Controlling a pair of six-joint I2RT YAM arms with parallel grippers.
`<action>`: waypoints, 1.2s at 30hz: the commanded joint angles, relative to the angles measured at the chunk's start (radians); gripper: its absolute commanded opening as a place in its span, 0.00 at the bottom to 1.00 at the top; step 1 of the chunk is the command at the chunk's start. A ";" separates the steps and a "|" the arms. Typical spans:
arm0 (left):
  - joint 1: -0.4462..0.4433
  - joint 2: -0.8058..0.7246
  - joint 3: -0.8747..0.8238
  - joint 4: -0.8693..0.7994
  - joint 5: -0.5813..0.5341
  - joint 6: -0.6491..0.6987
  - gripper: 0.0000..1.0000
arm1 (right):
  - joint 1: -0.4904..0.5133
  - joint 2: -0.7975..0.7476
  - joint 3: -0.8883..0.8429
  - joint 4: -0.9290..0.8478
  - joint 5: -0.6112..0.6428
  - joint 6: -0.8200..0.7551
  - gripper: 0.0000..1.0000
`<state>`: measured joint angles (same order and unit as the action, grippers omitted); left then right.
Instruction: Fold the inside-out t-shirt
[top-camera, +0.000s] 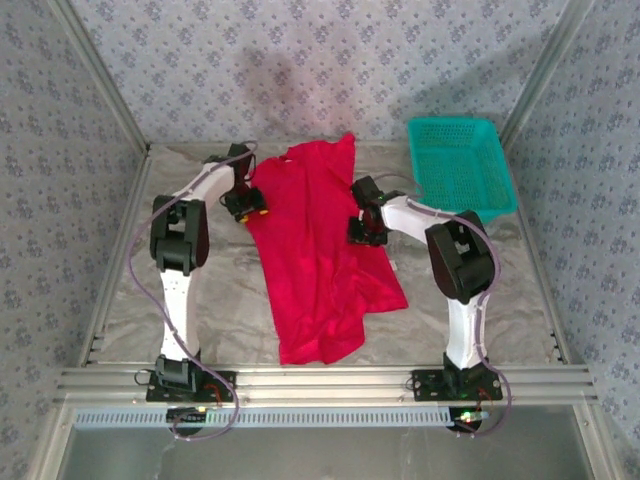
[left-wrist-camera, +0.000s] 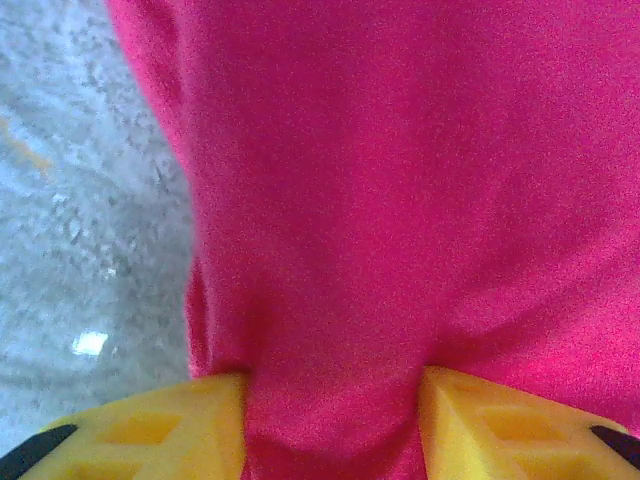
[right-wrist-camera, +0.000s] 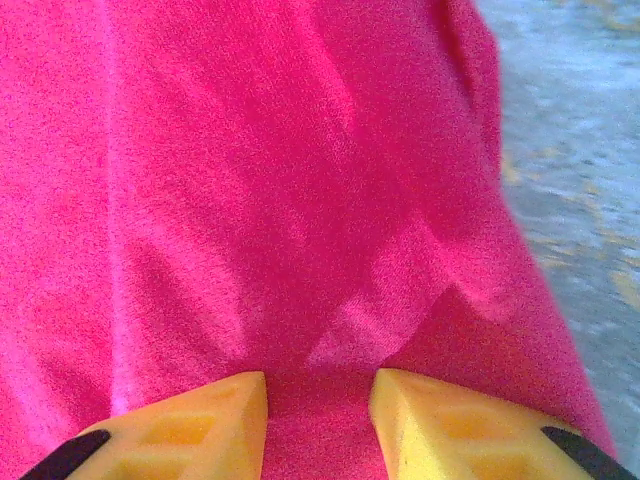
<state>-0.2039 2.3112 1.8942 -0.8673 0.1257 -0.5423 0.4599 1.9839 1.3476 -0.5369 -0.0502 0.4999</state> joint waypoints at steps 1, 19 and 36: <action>0.030 0.114 0.142 -0.015 0.008 0.008 0.47 | -0.014 -0.067 -0.103 -0.127 0.094 -0.021 0.39; -0.060 -0.513 -0.547 0.242 -0.019 -0.041 0.49 | 0.414 -0.450 -0.423 -0.230 0.151 0.184 0.47; -0.124 -0.766 -0.894 0.248 -0.071 -0.033 0.46 | 0.573 -0.454 -0.523 -0.212 0.180 0.335 0.18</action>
<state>-0.3000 1.6005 1.0134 -0.6235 0.0776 -0.5694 1.0321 1.5318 0.8143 -0.7307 0.0971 0.8074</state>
